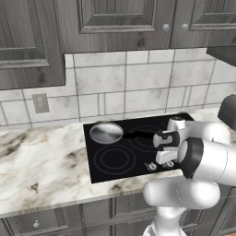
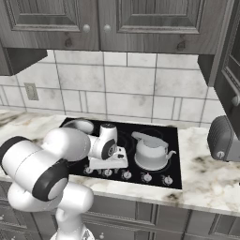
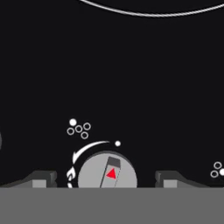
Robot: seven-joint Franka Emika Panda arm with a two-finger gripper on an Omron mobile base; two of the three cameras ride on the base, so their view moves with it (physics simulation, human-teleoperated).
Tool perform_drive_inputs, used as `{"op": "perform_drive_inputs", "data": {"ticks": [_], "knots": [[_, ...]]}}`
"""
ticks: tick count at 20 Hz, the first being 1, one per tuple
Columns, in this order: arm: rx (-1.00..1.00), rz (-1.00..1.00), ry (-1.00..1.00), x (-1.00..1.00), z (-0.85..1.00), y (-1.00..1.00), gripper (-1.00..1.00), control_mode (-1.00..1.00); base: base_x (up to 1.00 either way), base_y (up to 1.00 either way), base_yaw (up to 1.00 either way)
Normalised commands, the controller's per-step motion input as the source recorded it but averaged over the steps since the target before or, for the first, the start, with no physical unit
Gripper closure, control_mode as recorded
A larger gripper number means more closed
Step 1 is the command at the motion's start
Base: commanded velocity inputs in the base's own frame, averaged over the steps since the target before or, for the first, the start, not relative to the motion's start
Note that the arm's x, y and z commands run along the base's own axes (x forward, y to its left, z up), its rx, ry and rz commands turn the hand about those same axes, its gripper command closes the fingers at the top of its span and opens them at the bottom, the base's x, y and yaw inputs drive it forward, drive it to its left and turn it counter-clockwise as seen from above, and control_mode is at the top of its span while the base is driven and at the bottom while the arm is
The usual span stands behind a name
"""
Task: Pick the pan from the cabinet and place it on the stove. Then turn on the stove burner for the pan.
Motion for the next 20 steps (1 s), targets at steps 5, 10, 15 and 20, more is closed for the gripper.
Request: {"op": "perform_drive_inputs", "data": {"ticks": [5,10,15,20], "knots": [[0.0,-0.02,0.0,-0.12,-0.16,0.0,-1.0,-1.0,0.0,0.0,0.0],[0.0,-0.08,0.0,-0.26,-0.17,0.0,-1.0,-1.0,0.0,0.0,0.0],[0.0,-0.11,0.0,-0.28,-0.2,0.0,-1.0,-1.0,0.0,0.0,0.0],[0.0,-0.05,0.0,-0.09,-0.2,0.13,-1.0,-1.0,0.0,0.0,0.0]]}}
